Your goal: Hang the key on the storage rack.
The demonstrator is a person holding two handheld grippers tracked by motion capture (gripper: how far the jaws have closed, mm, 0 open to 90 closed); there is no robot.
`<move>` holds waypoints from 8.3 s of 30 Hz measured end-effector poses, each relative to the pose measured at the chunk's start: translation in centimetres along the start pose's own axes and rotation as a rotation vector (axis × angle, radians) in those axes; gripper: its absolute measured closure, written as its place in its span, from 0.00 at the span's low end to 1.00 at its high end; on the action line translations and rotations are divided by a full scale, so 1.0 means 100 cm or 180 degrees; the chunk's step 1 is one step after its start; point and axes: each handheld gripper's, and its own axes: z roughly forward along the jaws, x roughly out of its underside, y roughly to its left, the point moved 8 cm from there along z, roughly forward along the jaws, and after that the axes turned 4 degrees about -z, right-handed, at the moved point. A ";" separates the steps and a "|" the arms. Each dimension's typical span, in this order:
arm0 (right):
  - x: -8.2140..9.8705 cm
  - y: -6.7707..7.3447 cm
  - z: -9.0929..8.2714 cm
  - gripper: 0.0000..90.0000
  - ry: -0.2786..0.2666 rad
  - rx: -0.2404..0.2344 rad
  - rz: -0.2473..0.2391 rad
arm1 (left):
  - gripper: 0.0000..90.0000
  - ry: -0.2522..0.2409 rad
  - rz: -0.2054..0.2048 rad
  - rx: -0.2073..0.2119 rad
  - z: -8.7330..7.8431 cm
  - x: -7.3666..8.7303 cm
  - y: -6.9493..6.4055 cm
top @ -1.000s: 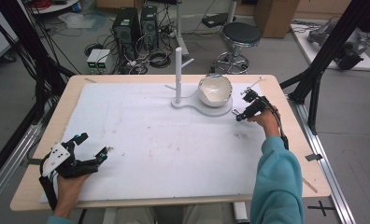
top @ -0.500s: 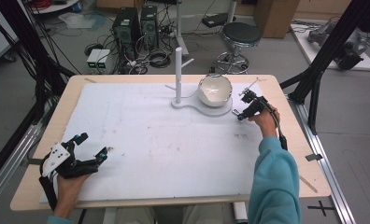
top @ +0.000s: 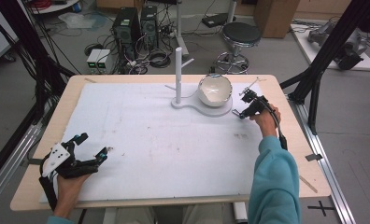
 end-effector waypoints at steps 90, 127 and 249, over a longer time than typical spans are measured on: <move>-0.095 0.049 -0.162 0.99 -0.2420 -0.0816 0.0052 | 0.07 0.0011 -0.0038 0.0003 0.000 0.000 0.001; -0.190 0.124 -0.113 0.99 -0.2085 -0.1243 -0.0434 | 0.07 0.0011 -0.0036 0.0012 0.000 0.000 0.001; 0.078 0.105 -0.061 0.01 -0.3517 0.0030 0.0469 | 0.07 0.0022 -0.0005 0.0018 0.000 0.000 0.000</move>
